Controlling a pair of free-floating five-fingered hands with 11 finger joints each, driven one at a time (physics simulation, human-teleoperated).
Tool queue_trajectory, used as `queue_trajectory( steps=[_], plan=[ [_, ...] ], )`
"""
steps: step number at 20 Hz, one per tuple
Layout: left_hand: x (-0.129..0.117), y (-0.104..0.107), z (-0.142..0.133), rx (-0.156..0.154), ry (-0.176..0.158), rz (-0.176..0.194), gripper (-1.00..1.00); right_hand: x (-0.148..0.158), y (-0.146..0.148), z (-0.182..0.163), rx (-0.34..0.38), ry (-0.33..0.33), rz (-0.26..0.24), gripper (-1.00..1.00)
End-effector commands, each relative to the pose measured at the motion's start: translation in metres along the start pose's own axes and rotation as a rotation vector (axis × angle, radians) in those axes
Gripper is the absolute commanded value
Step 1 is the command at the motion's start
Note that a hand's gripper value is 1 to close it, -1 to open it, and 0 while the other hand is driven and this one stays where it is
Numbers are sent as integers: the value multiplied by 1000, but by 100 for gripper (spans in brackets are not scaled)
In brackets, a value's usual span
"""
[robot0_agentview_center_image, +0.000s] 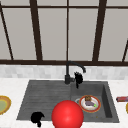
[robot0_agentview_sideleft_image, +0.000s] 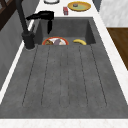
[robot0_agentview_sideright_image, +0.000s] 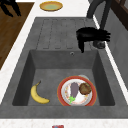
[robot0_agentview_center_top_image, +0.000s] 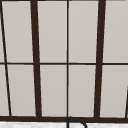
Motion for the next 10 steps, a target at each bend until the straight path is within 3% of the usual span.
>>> queue_trajectory(
  steps=[1, 8, 10],
  plan=[
    [0, 0, 0, 0, 0, 0, 0, 11, 12, -21, 99, 19, -32, -100],
    [0, 0, 0, 0, 0, 0, 0, 17, 18, -62, 258, 19, -23, -100],
    [0, 0, 0, 0, 0, 0, 0, 15, 14, -82, 256, 11, -25, -100]
  ],
)
